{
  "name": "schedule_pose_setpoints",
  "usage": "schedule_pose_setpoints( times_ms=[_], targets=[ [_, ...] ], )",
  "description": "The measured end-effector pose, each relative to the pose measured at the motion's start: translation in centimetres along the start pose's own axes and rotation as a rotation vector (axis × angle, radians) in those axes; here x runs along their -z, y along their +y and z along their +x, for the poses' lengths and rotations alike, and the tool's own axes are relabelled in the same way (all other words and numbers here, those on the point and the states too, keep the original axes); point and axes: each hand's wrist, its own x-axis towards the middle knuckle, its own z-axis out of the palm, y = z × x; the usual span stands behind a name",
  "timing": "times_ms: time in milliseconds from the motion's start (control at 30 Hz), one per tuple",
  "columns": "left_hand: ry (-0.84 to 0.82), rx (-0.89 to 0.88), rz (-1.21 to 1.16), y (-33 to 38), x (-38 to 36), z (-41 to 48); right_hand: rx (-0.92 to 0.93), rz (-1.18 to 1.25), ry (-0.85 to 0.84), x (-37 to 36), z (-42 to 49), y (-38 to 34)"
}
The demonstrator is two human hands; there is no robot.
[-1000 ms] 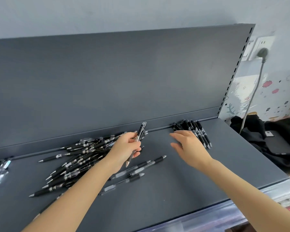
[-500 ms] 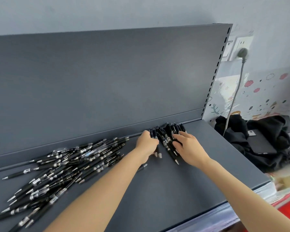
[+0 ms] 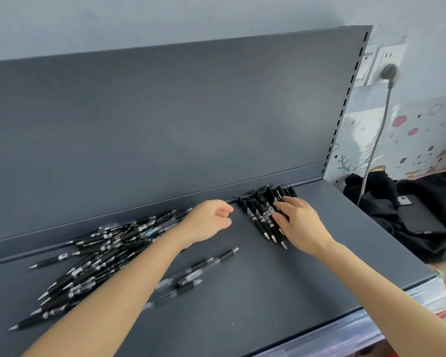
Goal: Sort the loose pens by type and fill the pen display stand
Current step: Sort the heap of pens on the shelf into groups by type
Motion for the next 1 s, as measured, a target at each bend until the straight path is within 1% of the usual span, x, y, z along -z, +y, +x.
schedule_pose_setpoints(
  times_ms=[67,200,333,433,533,700,900,1000],
  targets=[
    [0.067,-0.012,0.146,-1.7,2.2,-1.6,0.06,0.022,0.01,0.0,-0.4,-1.1],
    [0.178,0.03,0.347,-5.4,5.0,-4.7,0.198,0.105,-0.05,-0.5,-1.0,-4.2],
    [0.073,0.04,0.442,-7.5,4.9,-6.8,0.31,0.109,-0.185,-2.3,-1.2,-7.0],
    [0.052,0.06,0.541,-8.1,4.3,-7.7,0.384,0.081,-0.259,-3.5,-1.5,-8.2],
    [0.074,0.039,0.632,-8.2,3.8,-8.1,0.382,0.063,-0.279,-3.7,-1.9,-8.8],
    [0.051,0.027,0.63,-8.4,3.7,-8.7,0.328,0.026,-0.297,-3.5,-2.7,-8.6],
    [0.14,0.047,0.616,-9.3,3.7,-8.8,0.275,0.021,-0.303,-3.5,-3.5,-8.3],
    [0.112,0.012,0.658,-9.3,3.9,-8.8,0.264,0.035,-0.288,-3.4,-3.8,-8.4]
  ],
)
